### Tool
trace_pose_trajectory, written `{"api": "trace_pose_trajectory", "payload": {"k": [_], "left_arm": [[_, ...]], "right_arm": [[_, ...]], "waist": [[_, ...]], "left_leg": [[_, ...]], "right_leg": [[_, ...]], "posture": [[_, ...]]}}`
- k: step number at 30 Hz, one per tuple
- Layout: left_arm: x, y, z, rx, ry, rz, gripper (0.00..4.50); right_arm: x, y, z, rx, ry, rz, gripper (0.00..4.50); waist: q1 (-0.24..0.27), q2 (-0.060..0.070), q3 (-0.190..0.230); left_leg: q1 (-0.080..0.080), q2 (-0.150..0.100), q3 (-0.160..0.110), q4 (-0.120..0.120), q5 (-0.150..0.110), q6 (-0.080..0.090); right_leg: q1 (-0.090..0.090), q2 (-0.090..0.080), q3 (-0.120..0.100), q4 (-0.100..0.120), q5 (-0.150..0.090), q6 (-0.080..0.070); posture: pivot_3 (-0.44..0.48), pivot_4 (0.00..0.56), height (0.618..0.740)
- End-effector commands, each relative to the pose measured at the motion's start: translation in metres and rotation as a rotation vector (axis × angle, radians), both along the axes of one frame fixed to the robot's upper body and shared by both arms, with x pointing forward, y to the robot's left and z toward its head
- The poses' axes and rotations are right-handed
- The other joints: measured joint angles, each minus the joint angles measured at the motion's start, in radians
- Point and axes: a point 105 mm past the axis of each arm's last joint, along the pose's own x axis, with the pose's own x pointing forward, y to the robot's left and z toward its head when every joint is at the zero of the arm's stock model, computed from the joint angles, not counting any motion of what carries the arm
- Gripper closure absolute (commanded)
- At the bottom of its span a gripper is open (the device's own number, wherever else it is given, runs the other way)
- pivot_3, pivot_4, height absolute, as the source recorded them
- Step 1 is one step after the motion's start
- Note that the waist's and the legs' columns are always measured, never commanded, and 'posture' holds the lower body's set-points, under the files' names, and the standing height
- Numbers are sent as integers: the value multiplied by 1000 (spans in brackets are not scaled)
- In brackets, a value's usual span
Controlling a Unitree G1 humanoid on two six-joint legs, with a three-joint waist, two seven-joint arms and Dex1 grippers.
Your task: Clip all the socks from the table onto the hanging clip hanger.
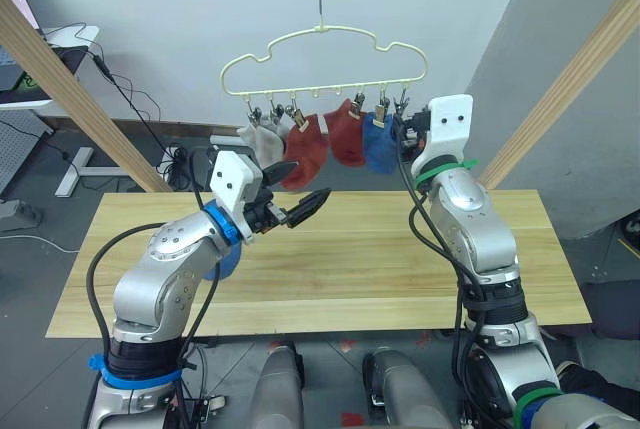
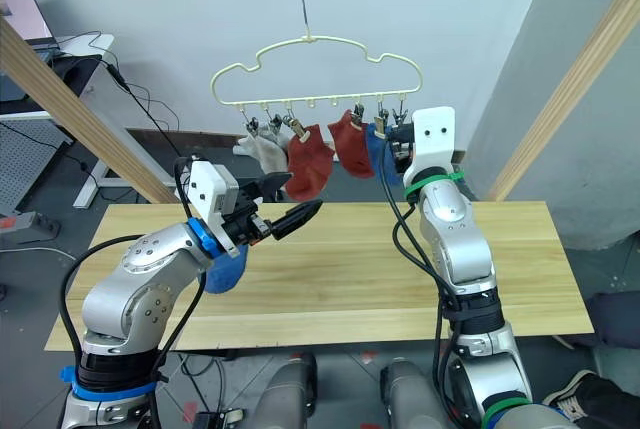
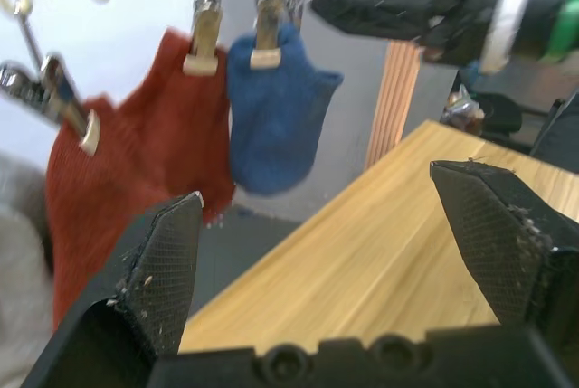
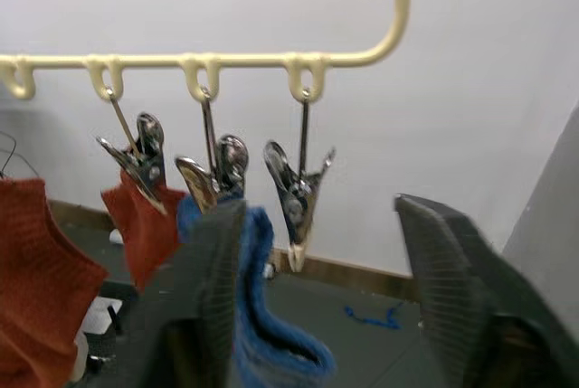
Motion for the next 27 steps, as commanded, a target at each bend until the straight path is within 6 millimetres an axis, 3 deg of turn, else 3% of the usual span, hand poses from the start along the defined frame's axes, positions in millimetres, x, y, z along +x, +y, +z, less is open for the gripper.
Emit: {"api": "trace_pose_trajectory", "payload": {"k": [1,10,19,27], "left_arm": [[-4,1,11,0,-73,15,0],[-8,-1,12,-6,-91,11,0],[-25,-4,38,-115,-150,-90,0],[-26,-6,34,-99,-149,-88,0]], "right_arm": [[-1,-2,16,12,-71,-18,2166],[8,0,15,39,-61,-45,2166],[16,5,19,44,-73,-59,2166],[21,3,22,50,-85,-81,2166]], "waist": [[1,0,0],[3,0,0],[16,0,0],[25,0,0]], "left_leg": [[0,0,0,0,0,0],[0,0,0,0,0,0],[0,0,0,0,0,0],[0,0,0,1,0,0]], "right_leg": [[0,0,0,0,0,0],[0,0,0,1,0,0],[0,0,0,1,0,0],[0,0,0,1,0,0]], "posture": [[95,222,740],[110,215,740],[121,221,740],[123,224,740]]}}
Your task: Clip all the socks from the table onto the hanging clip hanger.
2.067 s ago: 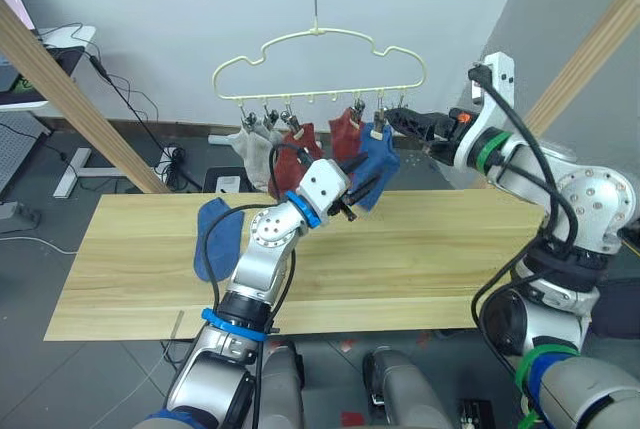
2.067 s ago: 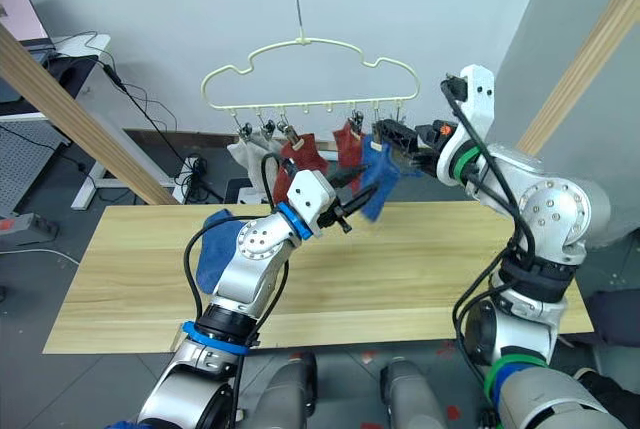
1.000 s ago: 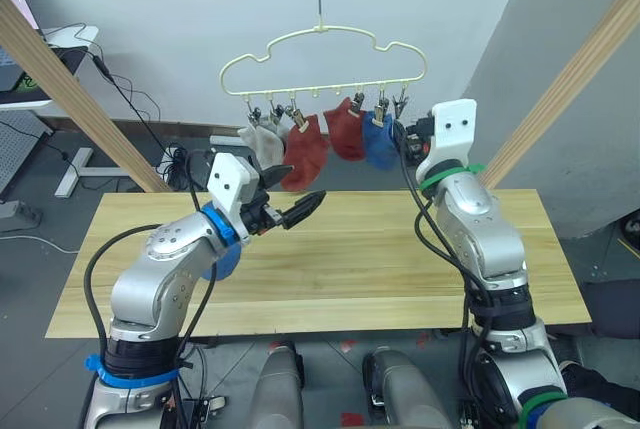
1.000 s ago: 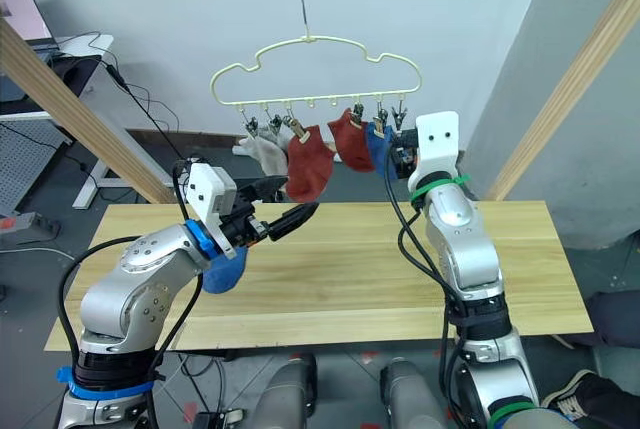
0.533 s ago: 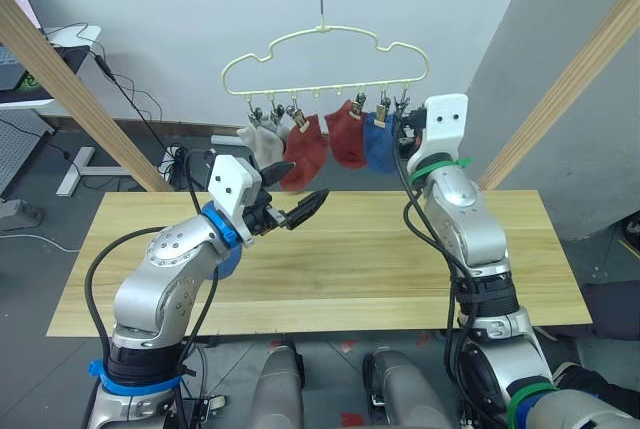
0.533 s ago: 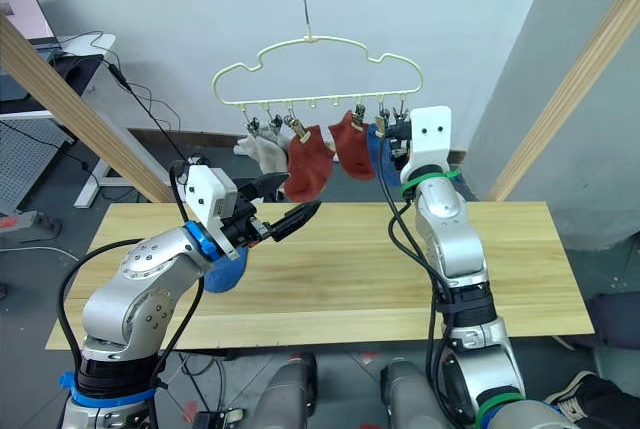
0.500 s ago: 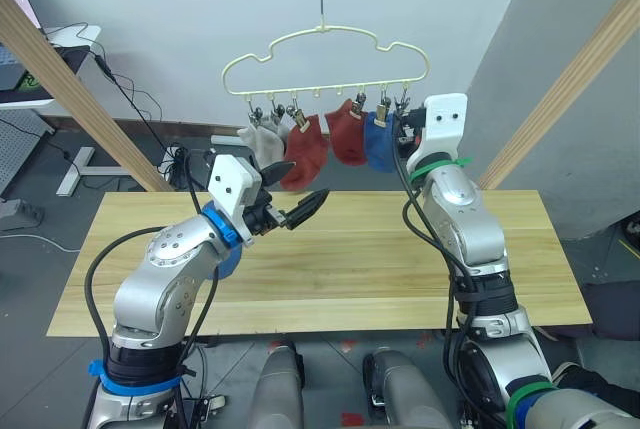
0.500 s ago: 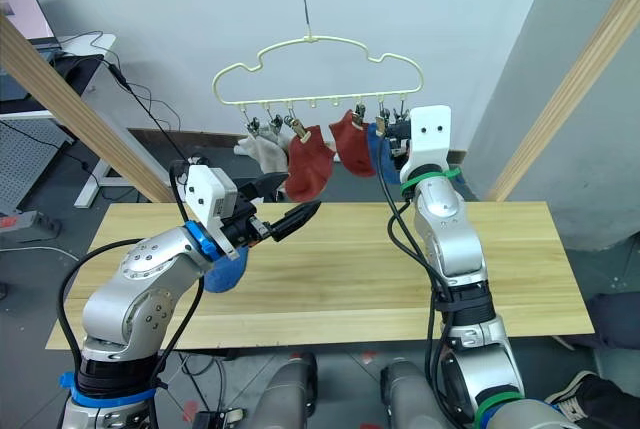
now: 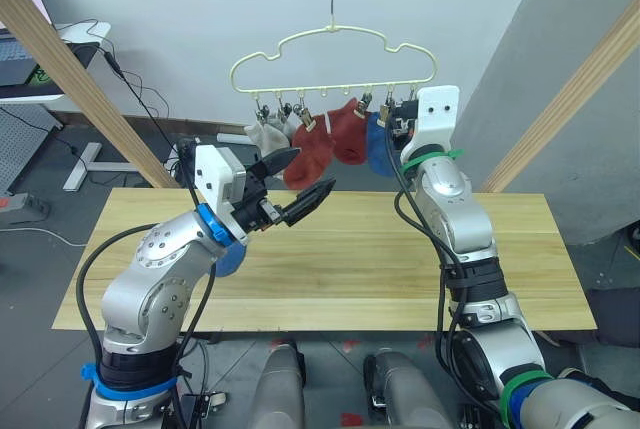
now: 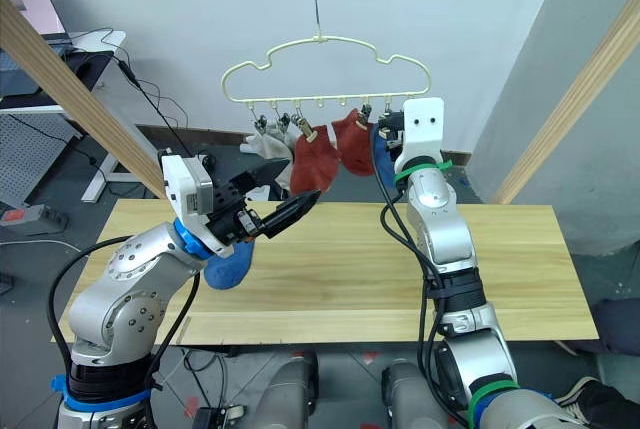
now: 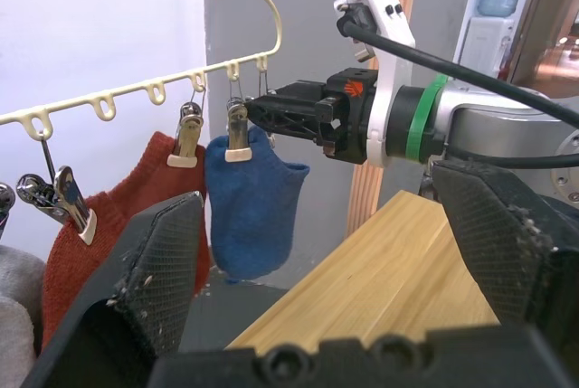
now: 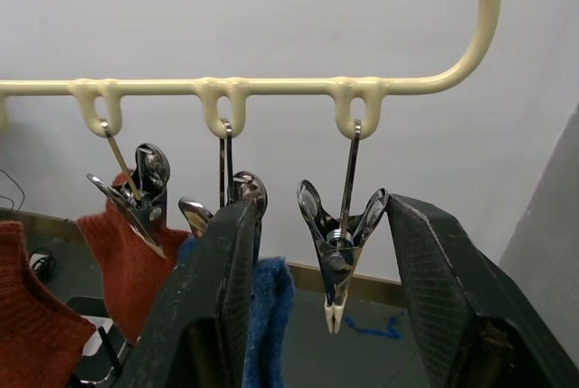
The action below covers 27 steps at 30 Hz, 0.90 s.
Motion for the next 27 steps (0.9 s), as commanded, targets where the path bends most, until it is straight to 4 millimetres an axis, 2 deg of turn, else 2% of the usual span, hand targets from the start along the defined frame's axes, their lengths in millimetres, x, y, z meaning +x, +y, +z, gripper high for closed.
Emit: {"api": "trace_pose_trajectory", "payload": {"k": [1,12,19,27], "left_arm": [[-7,-3,8,17,-57,-8,0],[-5,-3,8,34,-74,9,0],[-5,-3,6,37,-71,11,0],[-6,-3,6,38,-68,12,0]], "right_arm": [[-1,-3,22,18,-81,-21,2166],[1,-9,24,19,-92,-51,2166],[-7,-2,20,10,-84,4,2166],[-11,-4,19,4,-81,-3,2166]], "waist": [[0,0,0],[0,0,0],[0,0,0],[0,0,0]], "left_leg": [[0,0,0,0,0,0],[0,0,0,0,0,0],[0,0,0,0,0,0],[0,0,0,0,0,0]], "right_leg": [[0,0,0,0,0,0],[0,0,0,0,0,0],[0,0,0,0,0,0],[0,0,0,0,0,0]], "posture": [[123,224,740],[124,230,740],[120,235,740],[122,236,740]]}}
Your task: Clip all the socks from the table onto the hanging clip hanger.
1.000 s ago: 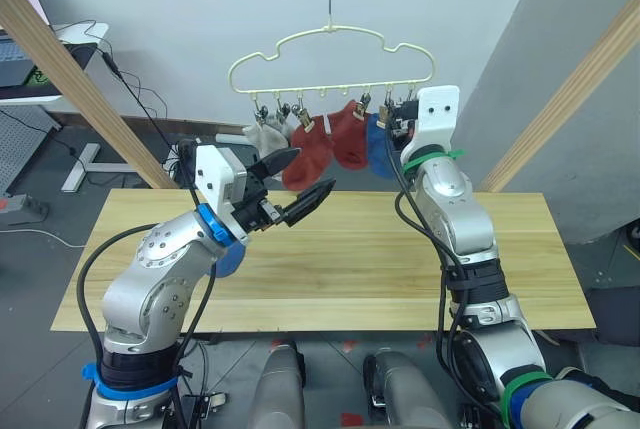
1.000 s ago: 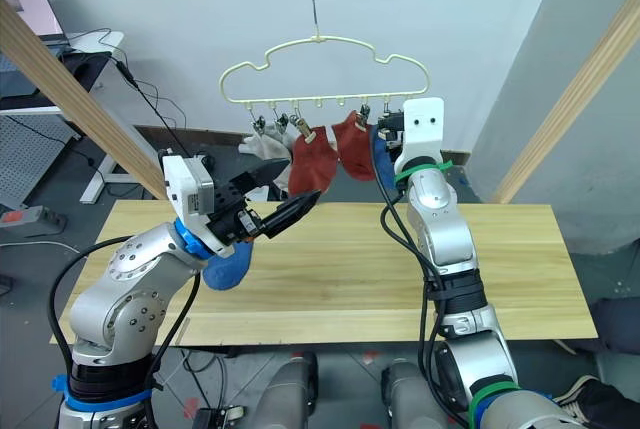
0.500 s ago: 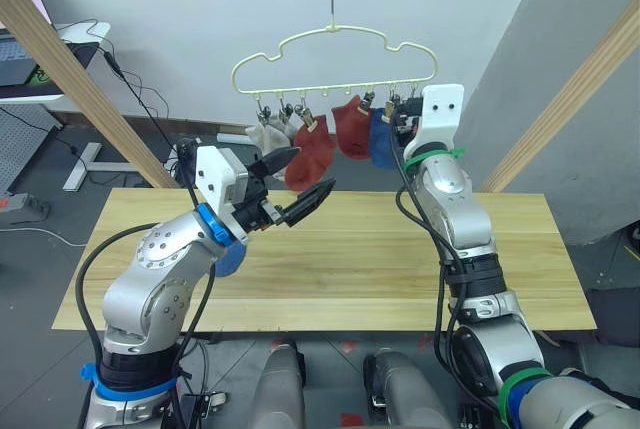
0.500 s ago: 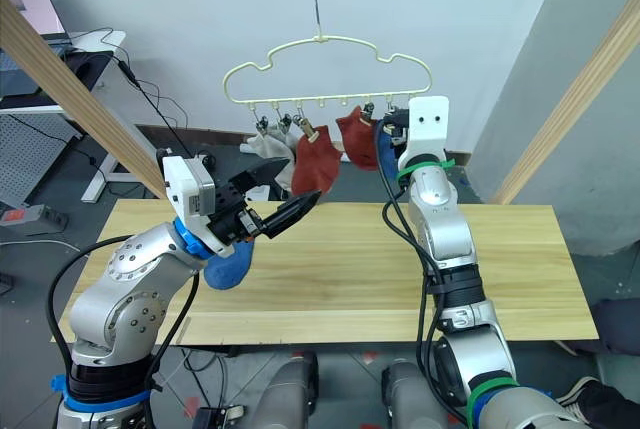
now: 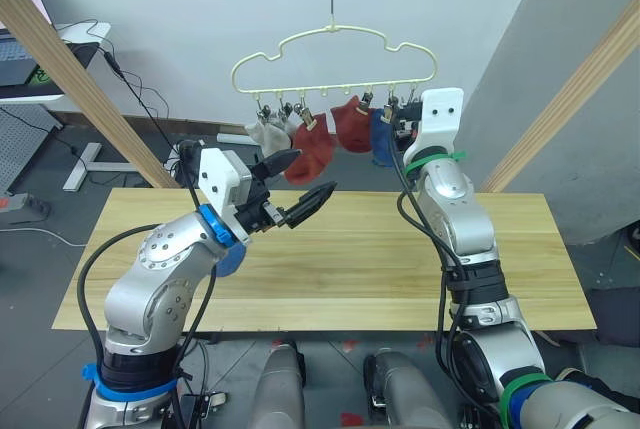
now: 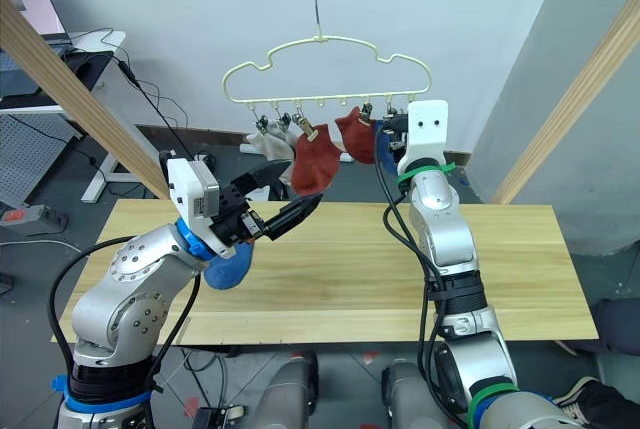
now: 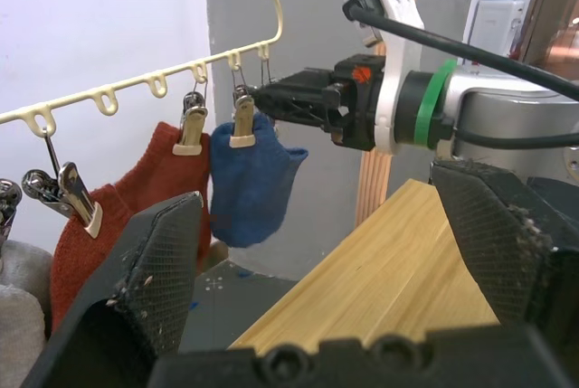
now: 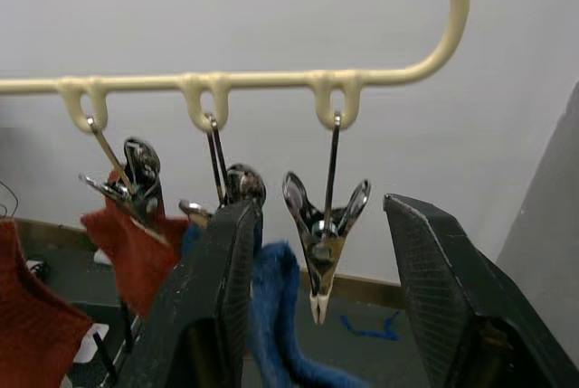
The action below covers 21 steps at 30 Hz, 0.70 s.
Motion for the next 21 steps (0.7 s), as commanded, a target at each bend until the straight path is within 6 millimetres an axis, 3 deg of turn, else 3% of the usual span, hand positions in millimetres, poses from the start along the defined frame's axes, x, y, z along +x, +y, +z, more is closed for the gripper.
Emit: {"api": "trace_pose_trajectory", "payload": {"k": [1,21], "left_arm": [[-7,-2,9,3,-51,-7,0],[-8,-6,7,4,-45,-18,0]], "right_arm": [[-7,-1,17,-1,-69,-1,2166],[-15,-5,13,18,-70,23,2166]], "waist": [[0,0,0],[0,0,0]], "left_leg": [[0,0,0,0,0,0],[0,0,0,0,0,0]], "right_leg": [[0,0,0,0,0,0],[0,0,0,0,0,0]], "posture": [[122,236,740],[120,238,740]]}}
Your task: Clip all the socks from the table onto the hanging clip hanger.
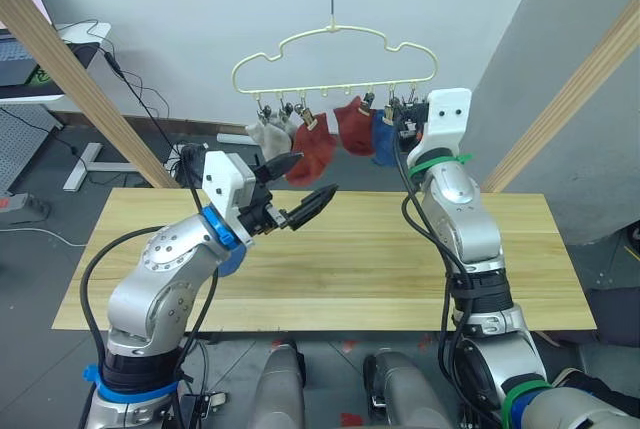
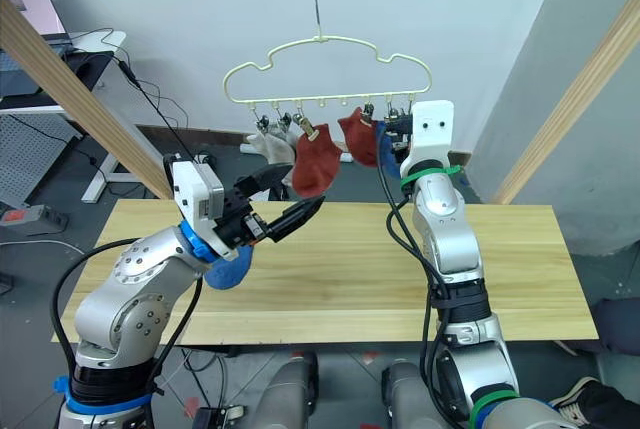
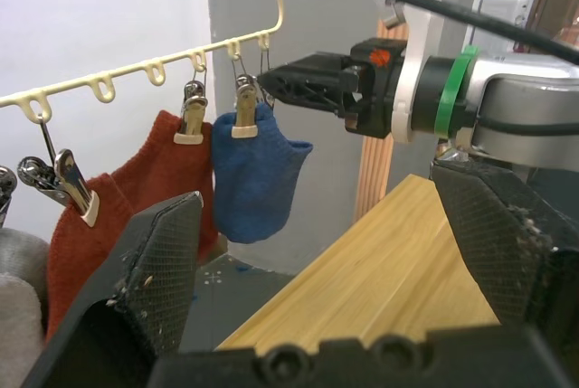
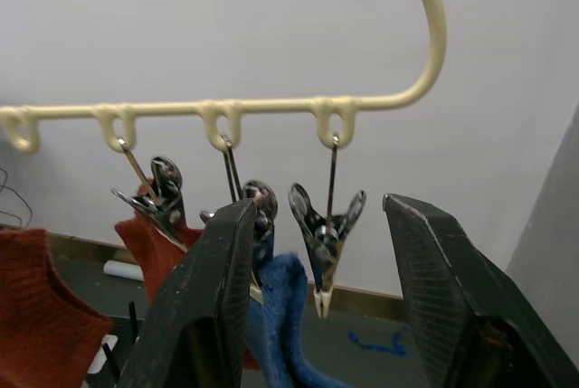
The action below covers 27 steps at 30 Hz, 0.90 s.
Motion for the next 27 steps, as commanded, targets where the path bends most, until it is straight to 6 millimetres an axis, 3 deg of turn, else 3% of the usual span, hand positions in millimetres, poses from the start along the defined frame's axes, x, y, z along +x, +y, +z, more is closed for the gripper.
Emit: {"api": "trace_pose_trajectory", "payload": {"k": [1,27], "left_arm": [[-8,-3,11,2,-61,-22,0],[-9,-5,10,13,-57,-22,0]], "right_arm": [[-4,-4,7,8,-28,-10,2166],[17,-3,11,29,-23,-66,2166]], "waist": [[0,0,0],[1,0,0]], "left_leg": [[0,0,0,0,0,0],[0,0,0,0,0,0]], "right_leg": [[0,0,0,0,0,0],[0,0,0,0,0,0]], "posture": [[116,236,740],[134,228,740]]}}
